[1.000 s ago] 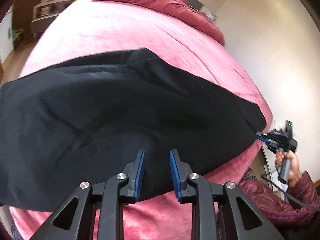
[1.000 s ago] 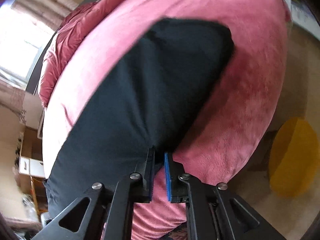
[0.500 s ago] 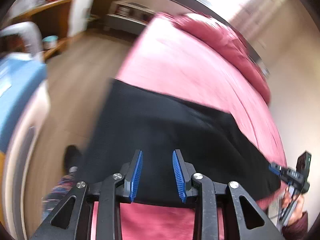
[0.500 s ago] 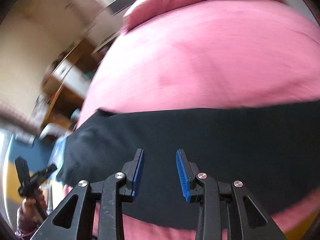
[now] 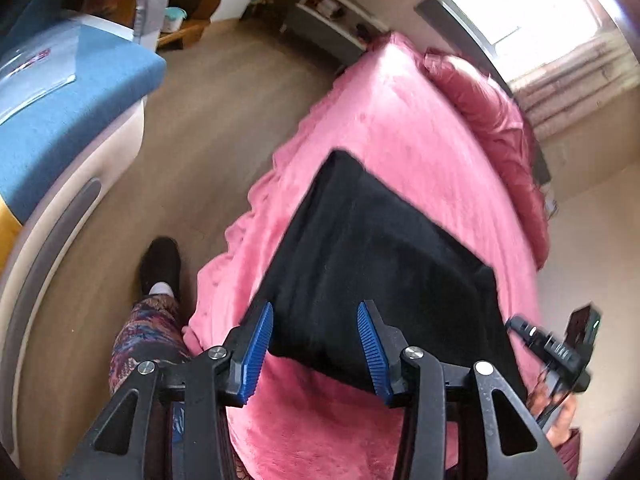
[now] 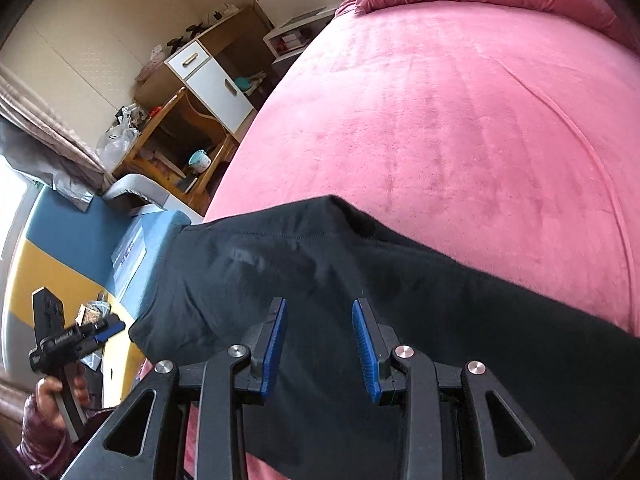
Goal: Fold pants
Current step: 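Grasp the waistband corner with the left tool while the right tool grips the pants edge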
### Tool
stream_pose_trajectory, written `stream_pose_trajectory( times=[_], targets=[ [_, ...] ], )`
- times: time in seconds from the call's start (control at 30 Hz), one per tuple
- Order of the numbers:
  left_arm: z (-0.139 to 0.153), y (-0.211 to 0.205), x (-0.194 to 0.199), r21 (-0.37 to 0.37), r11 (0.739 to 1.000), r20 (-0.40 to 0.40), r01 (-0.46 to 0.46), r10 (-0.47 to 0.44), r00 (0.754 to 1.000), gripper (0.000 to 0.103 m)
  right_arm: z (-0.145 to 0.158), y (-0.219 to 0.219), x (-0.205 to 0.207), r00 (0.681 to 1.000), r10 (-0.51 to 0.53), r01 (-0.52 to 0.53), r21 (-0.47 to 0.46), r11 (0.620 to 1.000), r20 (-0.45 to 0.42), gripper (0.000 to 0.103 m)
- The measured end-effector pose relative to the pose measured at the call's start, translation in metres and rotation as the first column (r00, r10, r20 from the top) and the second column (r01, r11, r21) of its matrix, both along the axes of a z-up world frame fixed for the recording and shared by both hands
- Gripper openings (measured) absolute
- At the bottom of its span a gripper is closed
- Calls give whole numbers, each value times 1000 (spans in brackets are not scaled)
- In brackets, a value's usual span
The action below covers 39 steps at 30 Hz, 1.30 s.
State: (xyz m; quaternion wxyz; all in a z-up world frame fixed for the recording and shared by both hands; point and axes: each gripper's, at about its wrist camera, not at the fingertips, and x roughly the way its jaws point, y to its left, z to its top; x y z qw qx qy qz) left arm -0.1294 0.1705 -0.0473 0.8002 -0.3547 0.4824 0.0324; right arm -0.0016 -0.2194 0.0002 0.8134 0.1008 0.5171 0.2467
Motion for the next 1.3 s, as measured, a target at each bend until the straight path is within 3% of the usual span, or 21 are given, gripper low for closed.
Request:
stream_pose_trajectory(
  times=[0.13,0.17,0.2,0.3,0.5,0.57,0.7,0.77,0.83,0.97,1.1,1.2,1.3],
  targets=[
    [-11,-8,2,3,1000,-20,7,-7,1000,43,2,2,7,1000,-10,10,-1,1000,-7,36],
    [-11,-6,1,1,1000,-13,5,-5,1000,34,1,2,8,1000,-13,13,-1,1000,-8,36],
    [-12,-7,4,-2,1000,5,16,-16,1000,21,-1,3,10,1000,-15,15,-4,1000,-12,36],
    [-6,-12,10,17,998,54,63,-64,996,14,-4,1,14,1000,-20,19,-7,1000,-22,36],
    [43,-20,20,158,975,229,155,-189,955,10,6,-11,32,1000,-20,21,14,1000,-15,36],
    [41,-21,19,220,957,197,188,-232,953,10,6,-13,45,1000,-13,14,40,999,-27,36],
    [-7,-25,26,236,930,-27,281,-282,959,11,-8,-7,71,996,10,-4,69,998,-90,36],
    [-13,-27,26,255,923,-71,288,-280,958,19,-17,-1,81,992,31,-23,67,997,-121,36],
    [-6,-25,28,290,923,-66,252,-243,968,26,-24,6,87,988,60,-52,62,997,-142,36],
    [26,-26,34,356,920,43,163,-190,981,27,-36,22,97,972,144,-136,59,989,-186,37],
    [46,-60,48,330,911,139,246,-305,942,28,-40,41,96,938,281,-279,43,959,-201,38],
    [43,-104,60,373,853,130,366,-438,890,28,-41,48,99,924,327,-322,56,945,-196,38],
    [31,-137,68,326,820,121,471,-530,839,28,-48,47,110,935,292,-277,98,956,-203,38]
  ],
)
